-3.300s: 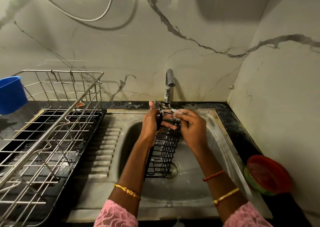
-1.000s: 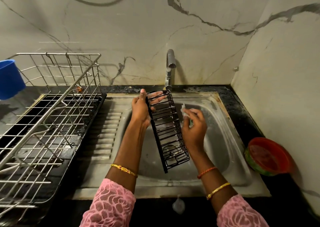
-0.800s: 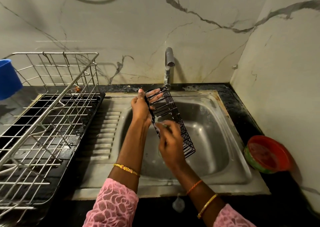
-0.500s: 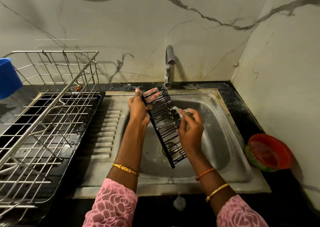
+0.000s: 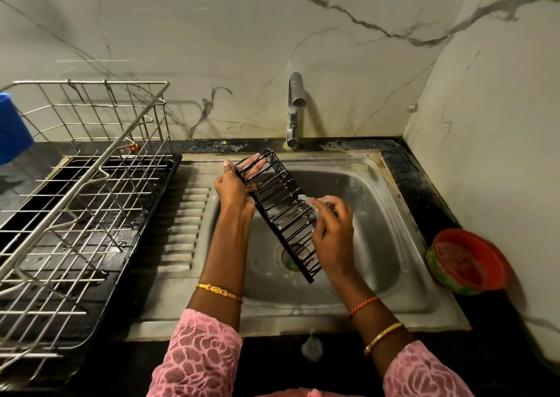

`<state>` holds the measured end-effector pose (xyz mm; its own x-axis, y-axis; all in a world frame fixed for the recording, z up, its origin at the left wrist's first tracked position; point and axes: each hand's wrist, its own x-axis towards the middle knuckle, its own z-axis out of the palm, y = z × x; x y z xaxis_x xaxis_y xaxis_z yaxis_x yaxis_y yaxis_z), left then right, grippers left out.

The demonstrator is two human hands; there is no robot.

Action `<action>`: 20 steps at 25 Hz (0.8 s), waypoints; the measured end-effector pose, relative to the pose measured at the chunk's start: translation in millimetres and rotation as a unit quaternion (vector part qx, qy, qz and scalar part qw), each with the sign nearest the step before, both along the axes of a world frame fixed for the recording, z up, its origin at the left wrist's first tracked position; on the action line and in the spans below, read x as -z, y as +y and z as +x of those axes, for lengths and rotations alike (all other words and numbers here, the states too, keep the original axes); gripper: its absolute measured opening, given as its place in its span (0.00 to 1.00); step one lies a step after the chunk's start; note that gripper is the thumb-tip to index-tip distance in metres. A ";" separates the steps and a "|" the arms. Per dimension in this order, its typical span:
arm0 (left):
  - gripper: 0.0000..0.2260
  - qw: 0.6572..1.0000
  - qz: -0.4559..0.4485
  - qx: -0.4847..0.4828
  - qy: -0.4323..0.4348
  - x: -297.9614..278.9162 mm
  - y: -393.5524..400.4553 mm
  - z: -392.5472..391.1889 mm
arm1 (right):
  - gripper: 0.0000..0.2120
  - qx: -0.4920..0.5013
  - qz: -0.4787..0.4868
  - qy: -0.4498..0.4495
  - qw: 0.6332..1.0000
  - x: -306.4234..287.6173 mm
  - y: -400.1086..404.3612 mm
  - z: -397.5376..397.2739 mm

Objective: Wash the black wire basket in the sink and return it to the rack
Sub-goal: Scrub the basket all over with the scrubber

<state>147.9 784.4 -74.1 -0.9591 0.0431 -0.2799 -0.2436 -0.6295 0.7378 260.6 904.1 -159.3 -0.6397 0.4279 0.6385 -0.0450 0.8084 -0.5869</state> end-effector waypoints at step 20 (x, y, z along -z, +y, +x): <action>0.14 0.997 0.037 -0.060 -0.038 13.5 -15.2 -14.1 | 0.20 -0.103 0.063 -0.045 0.992 37.3 -12.5 45.0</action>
<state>133.8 769.3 -87.5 -0.9350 -0.0484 -0.3514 -0.2156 -0.7090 0.6714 305.6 891.5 -196.7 -0.7625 0.2024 0.6145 -0.1691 0.8545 -0.4912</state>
